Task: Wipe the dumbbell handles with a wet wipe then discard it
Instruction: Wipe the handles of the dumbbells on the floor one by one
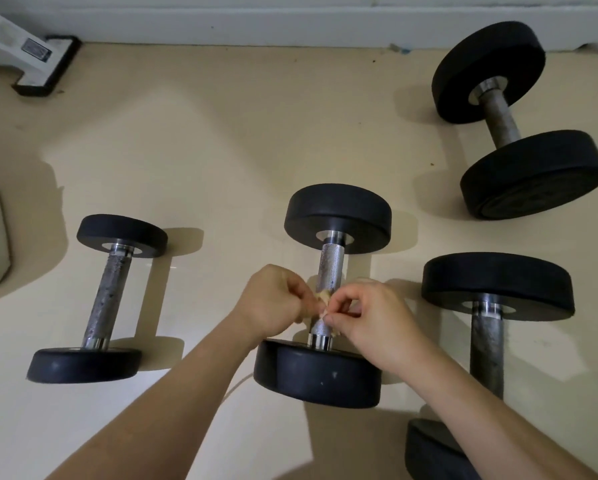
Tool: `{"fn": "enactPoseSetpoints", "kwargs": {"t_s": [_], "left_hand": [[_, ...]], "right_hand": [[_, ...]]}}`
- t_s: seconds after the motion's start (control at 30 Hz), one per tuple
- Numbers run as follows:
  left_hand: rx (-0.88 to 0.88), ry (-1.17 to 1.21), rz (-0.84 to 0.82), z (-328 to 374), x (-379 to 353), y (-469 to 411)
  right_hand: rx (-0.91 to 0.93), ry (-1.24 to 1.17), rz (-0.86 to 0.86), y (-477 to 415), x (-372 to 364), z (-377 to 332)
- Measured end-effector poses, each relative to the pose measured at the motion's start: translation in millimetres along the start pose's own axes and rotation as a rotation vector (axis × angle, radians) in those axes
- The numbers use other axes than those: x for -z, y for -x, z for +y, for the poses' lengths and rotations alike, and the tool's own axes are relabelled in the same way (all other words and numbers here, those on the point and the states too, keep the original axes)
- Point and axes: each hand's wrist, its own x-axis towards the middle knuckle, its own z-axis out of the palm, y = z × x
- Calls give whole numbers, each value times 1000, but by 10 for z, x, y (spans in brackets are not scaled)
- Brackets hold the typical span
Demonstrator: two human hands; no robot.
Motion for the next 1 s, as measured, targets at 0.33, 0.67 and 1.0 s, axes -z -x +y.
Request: {"fn": "enactPoseSetpoints", "kwargs": {"t_s": [0.33, 0.67, 1.0], "left_hand": [[73, -107, 182, 28, -298, -223], [-144, 143, 266, 348, -445, -246], [39, -48, -209, 206, -400, 193]], "right_hand": [[170, 122, 243, -281, 107, -64], [12, 19, 264, -38, 188, 155], [-59, -236, -64, 47, 354, 182]]}}
